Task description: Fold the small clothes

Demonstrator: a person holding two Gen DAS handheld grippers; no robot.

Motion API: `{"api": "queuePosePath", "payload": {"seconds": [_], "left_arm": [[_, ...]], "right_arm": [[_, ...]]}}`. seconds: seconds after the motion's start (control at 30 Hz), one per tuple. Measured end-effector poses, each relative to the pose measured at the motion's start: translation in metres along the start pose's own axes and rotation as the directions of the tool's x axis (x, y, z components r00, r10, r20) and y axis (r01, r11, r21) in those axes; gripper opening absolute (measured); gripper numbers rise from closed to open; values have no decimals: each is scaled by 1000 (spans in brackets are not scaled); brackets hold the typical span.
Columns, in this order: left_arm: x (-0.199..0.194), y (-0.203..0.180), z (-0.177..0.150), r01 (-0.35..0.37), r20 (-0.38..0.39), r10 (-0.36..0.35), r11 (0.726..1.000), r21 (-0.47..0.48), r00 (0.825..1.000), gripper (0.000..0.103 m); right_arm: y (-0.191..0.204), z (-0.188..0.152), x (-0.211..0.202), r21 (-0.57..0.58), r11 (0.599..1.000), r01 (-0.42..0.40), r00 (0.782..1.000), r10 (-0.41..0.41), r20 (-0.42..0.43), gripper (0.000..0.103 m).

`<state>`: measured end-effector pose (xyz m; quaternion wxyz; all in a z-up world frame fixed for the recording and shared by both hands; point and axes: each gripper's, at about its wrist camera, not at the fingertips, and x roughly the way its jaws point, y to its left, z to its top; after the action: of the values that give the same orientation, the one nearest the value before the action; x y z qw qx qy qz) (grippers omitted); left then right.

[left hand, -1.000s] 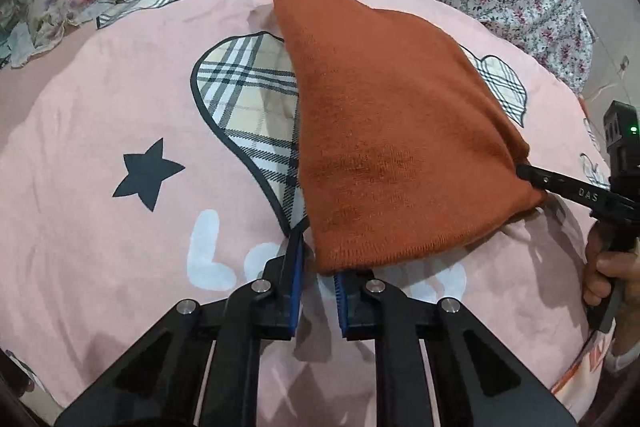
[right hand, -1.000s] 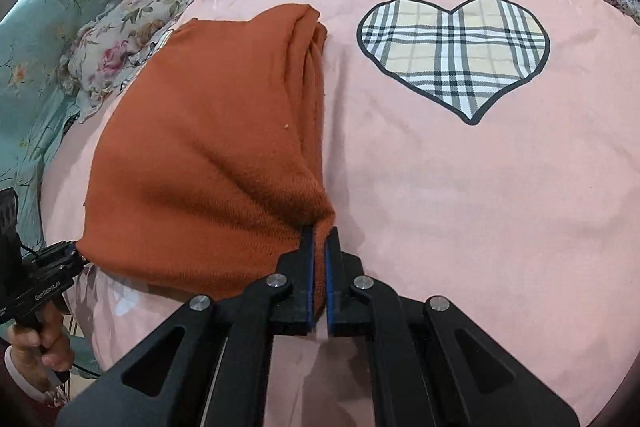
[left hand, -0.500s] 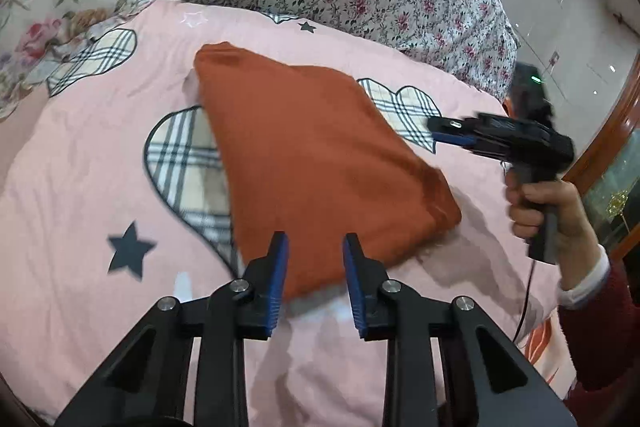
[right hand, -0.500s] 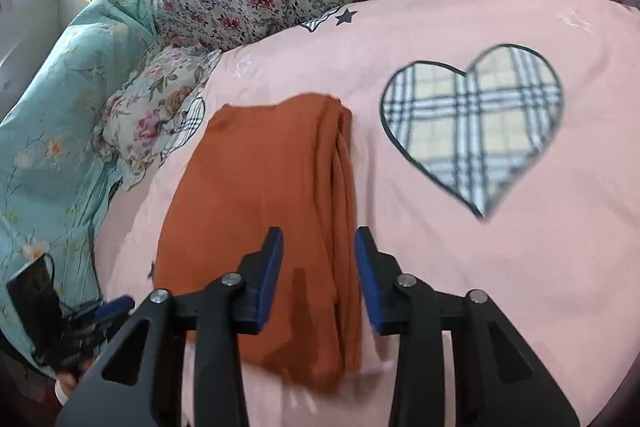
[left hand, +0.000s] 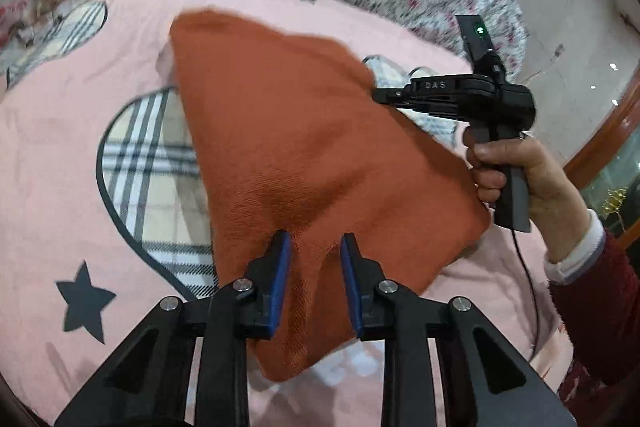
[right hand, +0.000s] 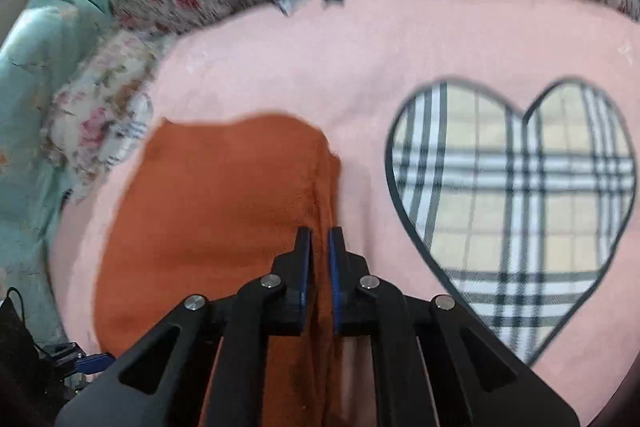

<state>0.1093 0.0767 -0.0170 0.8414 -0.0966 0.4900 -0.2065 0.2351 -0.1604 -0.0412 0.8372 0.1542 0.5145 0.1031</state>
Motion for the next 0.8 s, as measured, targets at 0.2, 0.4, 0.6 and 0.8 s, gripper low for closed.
{"api": "queuePosePath", "payload": {"seconds": [0.2, 0.4, 0.6, 0.8], "left_arm": [[-8, -3, -6, -9, 12, 9, 1000, 0, 1000, 27], [-19, -12, -16, -3, 23, 3, 1000, 2, 1000, 33], [-10, -14, -49, -41, 8, 41, 999, 30, 999, 35], [-19, -9, -53, -32, 12, 32, 999, -10, 999, 35]], "right_arm": [[1, -15, -44, 29, 1000, 1, 996, -4, 93, 19], [44, -70, -92, -86, 989, -120, 989, 127, 76, 21], [11, -111, -58, -22, 999, -47, 998, 48, 29, 1], [21, -115, -75, -23, 999, -48, 998, 49, 33, 5]]}}
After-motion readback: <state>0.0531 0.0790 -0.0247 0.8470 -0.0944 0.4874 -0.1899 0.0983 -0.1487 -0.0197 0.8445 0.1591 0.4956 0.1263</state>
